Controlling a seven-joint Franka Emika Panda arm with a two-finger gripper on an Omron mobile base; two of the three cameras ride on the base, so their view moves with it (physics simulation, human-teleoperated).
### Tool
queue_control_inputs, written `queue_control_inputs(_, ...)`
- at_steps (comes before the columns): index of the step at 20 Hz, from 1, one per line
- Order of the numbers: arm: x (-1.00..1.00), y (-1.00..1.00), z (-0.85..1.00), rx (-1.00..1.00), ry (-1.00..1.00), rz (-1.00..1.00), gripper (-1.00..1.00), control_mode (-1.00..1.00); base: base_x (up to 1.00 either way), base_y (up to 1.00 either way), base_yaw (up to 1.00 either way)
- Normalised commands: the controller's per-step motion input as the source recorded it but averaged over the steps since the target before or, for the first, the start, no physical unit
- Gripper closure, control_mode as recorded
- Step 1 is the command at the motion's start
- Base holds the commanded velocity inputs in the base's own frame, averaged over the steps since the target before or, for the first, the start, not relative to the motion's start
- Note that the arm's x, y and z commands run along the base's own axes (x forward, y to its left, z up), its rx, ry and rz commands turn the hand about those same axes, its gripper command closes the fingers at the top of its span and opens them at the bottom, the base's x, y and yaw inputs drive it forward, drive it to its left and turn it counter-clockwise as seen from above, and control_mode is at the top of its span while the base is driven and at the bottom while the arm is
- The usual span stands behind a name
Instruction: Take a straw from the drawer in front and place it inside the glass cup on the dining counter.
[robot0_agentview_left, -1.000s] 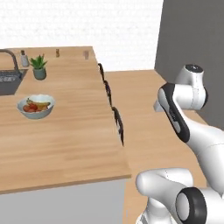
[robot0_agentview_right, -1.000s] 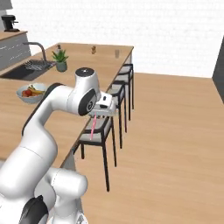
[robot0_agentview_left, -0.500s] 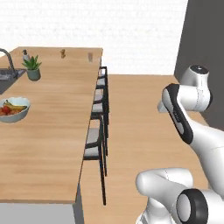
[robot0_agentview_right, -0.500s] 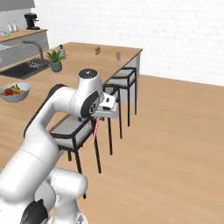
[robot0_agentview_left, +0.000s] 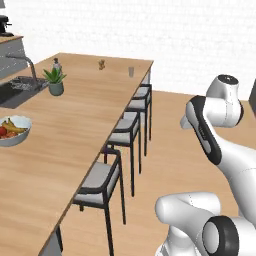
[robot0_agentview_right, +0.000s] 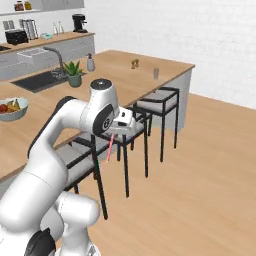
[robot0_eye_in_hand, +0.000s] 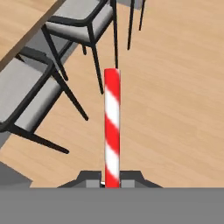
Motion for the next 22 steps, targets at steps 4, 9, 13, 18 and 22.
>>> queue_control_inputs(4,0.0,0.0,0.0,0.0,0.0,0.0,1.0,1.0,0.75,-0.89,0.4)
queue_control_inputs(9,0.0,0.0,0.0,0.0,0.0,0.0,1.0,1.0,0.76,-0.87,0.4)
queue_control_inputs(13,0.0,0.0,0.0,0.0,0.0,0.0,1.0,1.0,0.76,-0.88,0.4)
queue_control_inputs(18,0.0,0.0,0.0,0.0,0.0,0.0,1.0,1.0,0.75,-0.88,0.41)
queue_control_inputs(22,0.0,0.0,0.0,0.0,0.0,0.0,1.0,1.0,0.58,-0.98,0.39)
